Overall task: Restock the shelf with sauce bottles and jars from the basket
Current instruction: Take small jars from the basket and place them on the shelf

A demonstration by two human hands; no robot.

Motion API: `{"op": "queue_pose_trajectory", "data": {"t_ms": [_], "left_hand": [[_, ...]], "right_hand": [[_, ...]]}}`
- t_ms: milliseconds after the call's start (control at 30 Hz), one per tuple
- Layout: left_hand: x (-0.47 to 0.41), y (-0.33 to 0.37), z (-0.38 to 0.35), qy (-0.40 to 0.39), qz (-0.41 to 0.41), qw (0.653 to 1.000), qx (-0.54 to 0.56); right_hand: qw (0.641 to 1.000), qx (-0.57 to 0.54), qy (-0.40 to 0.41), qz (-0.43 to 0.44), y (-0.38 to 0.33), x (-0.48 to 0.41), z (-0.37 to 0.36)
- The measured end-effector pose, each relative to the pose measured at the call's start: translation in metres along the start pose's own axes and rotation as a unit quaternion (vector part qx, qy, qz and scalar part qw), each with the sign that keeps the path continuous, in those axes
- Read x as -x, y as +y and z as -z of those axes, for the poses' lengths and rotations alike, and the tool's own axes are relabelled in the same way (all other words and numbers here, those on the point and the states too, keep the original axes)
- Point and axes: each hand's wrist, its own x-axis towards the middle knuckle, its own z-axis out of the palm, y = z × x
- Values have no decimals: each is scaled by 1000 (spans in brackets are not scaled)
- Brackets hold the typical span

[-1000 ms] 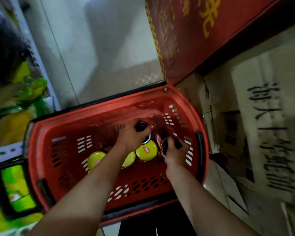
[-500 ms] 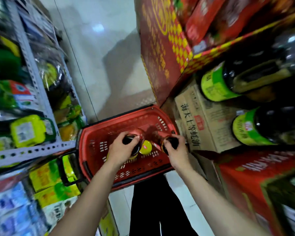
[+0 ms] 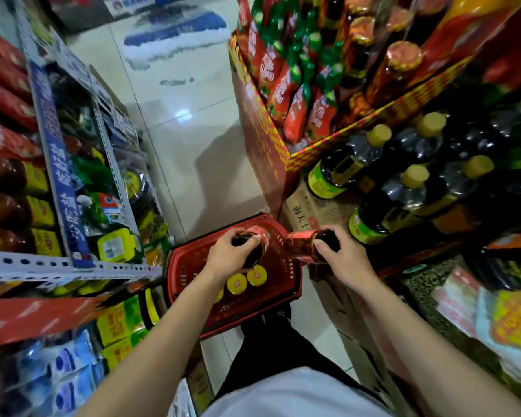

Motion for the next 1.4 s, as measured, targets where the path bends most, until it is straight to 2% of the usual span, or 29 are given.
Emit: {"op": "queue_pose_trajectory", "data": {"t_ms": [400, 600, 833, 1000, 1400], "left_hand": [[39, 81, -9, -67, -140, 979, -136], [34, 102, -21, -141, -166, 962, -166], [32, 119, -39, -254, -203, 923, -204], [42, 115, -62, -338, -157, 906, -201], [139, 89, -135, -485, -199, 775, -353]], "right_hand": [[994, 28, 80, 67, -25, 46, 83], [989, 13, 139, 40, -23, 72, 97], [967, 8, 254, -2, -8, 126, 90], [944, -14, 321, -70, 3, 178, 70], [847, -108, 473, -216, 36, 313, 21]]}}
